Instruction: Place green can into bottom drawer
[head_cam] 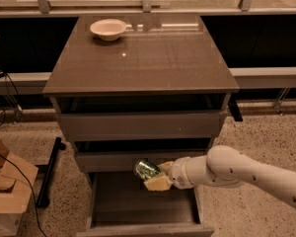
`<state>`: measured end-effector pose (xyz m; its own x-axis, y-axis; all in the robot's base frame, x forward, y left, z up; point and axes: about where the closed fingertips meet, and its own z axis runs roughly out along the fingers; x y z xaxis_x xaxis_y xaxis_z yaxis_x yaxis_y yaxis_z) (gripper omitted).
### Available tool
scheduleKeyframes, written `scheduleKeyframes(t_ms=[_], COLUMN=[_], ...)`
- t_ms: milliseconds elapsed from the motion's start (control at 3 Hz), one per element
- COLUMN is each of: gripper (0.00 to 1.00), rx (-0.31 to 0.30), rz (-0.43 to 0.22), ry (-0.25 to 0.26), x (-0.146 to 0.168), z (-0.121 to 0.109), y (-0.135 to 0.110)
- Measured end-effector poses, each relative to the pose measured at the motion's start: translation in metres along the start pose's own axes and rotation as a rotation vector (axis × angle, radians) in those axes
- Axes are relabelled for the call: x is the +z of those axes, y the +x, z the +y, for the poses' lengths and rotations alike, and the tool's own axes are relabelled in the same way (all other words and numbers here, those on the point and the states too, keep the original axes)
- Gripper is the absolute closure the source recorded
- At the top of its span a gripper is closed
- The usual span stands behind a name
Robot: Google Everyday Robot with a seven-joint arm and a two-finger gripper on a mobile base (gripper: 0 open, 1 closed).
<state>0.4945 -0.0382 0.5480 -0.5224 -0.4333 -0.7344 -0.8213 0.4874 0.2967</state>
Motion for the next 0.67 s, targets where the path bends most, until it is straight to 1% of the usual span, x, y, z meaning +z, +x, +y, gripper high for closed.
scheduleKeyframes(t_ms=[333,667], gripper=[1.0,1.0], rx=[0.039,0.1], rz=[0.041,0.061], ry=[-0.021,0.034], x=[0.052,0.111], z=[0.003,-0.013], y=[0.031,0.056])
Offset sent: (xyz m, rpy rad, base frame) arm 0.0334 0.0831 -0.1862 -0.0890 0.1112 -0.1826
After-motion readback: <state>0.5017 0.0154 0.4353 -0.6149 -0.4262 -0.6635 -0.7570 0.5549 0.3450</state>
